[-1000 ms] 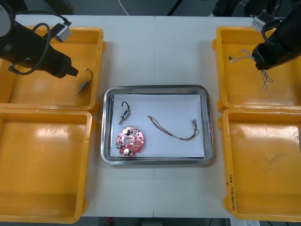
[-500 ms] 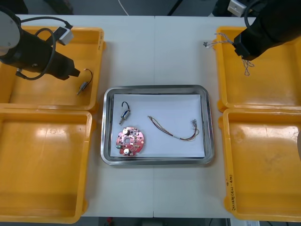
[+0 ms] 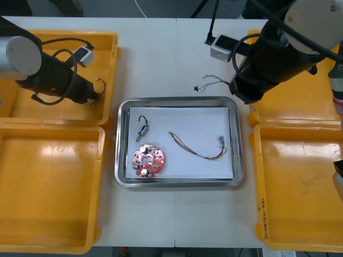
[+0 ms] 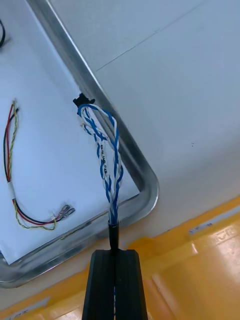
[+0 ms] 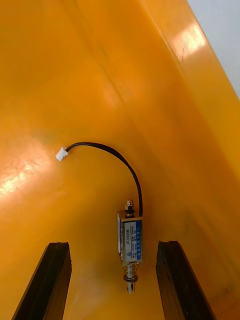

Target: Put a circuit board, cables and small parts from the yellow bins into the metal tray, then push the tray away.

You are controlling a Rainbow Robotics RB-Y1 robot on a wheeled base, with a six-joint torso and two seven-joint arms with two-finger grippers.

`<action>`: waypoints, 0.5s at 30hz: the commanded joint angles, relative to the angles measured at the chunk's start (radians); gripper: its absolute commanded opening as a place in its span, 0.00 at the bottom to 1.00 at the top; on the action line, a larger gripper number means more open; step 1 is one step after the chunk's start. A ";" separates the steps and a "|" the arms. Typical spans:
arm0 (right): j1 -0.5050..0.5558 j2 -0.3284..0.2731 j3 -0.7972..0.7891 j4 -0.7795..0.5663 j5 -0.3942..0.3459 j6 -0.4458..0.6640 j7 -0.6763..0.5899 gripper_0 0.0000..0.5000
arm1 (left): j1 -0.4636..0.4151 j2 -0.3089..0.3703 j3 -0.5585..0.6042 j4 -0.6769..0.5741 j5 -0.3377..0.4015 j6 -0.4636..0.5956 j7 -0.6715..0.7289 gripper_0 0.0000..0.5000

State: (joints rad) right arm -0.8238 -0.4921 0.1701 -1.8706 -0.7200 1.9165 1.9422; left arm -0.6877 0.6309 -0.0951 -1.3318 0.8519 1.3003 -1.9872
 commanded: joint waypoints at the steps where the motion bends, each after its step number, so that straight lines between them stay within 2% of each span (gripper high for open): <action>1: 0.009 0.055 0.071 -0.033 0.042 0.003 0.012 0.00 | 0.022 -0.008 -0.035 -0.010 -0.008 -0.033 -0.148 1.00; 4: 0.011 0.073 0.109 -0.033 0.076 -0.004 0.023 0.00 | 0.027 -0.008 -0.057 -0.009 -0.011 -0.053 -0.144 1.00; 11: 0.043 0.079 0.238 -0.033 0.152 -0.123 0.052 0.00 | 0.027 -0.008 -0.100 0.025 -0.005 -0.118 -0.145 1.00; 15: 0.052 0.079 0.304 -0.033 0.185 -0.168 0.070 0.00 | 0.027 -0.008 -0.104 0.028 -0.007 -0.121 -0.145 1.00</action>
State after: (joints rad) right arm -0.7864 -0.4255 0.4130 -1.8725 -0.5623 1.7779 1.9552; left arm -0.6705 0.6307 -0.1819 -1.3043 0.8503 1.1913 -1.9875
